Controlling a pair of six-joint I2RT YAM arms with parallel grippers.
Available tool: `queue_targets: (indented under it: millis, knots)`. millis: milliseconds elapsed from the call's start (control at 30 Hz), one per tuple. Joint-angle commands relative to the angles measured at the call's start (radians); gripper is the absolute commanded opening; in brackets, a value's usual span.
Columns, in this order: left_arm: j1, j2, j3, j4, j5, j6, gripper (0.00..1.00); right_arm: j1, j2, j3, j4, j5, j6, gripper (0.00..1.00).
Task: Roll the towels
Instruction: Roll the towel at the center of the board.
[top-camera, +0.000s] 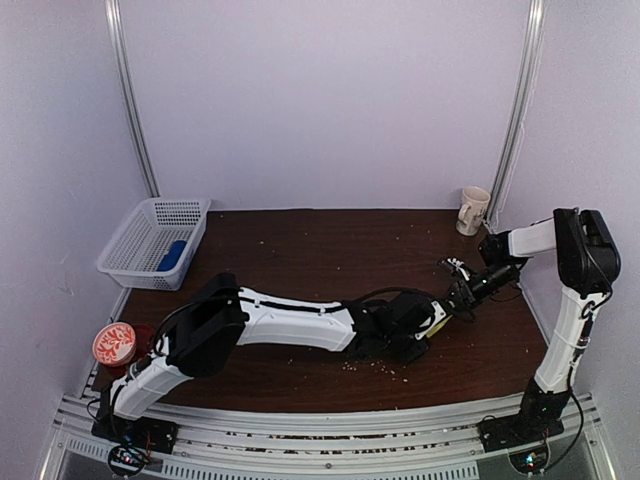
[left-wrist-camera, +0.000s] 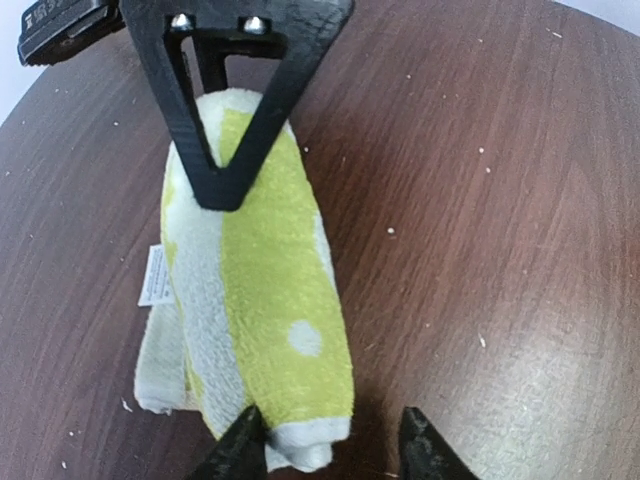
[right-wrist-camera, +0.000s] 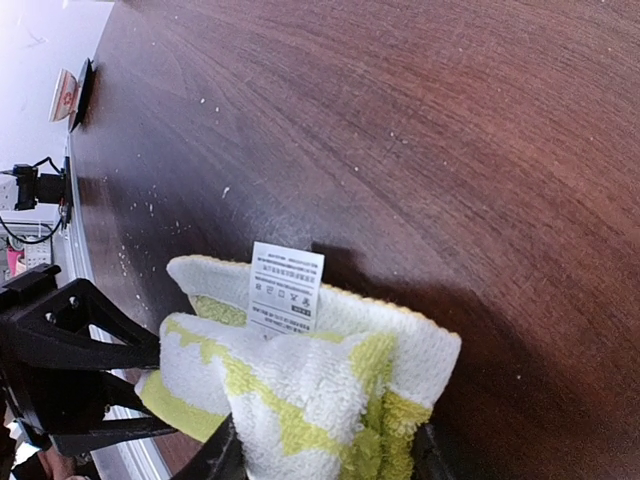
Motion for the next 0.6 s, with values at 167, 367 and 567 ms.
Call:
queue_targets:
  millis: [167, 367, 567]
  knots:
    - [0.068, -0.168, -0.203, 0.155, 0.19, -0.117, 0.65, 0.004, 0.003, 0.002, 0.052, 0.082, 0.008, 0.48]
    - [0.218, -0.219, -0.279, 0.274, 0.484, -0.185, 0.74, 0.017, 0.003, 0.015, 0.056, 0.107, -0.005, 0.48]
    - [0.312, -0.149, -0.241, 0.361, 0.757, -0.274, 0.79, 0.049, -0.004, 0.029, 0.072, 0.154, -0.015, 0.48]
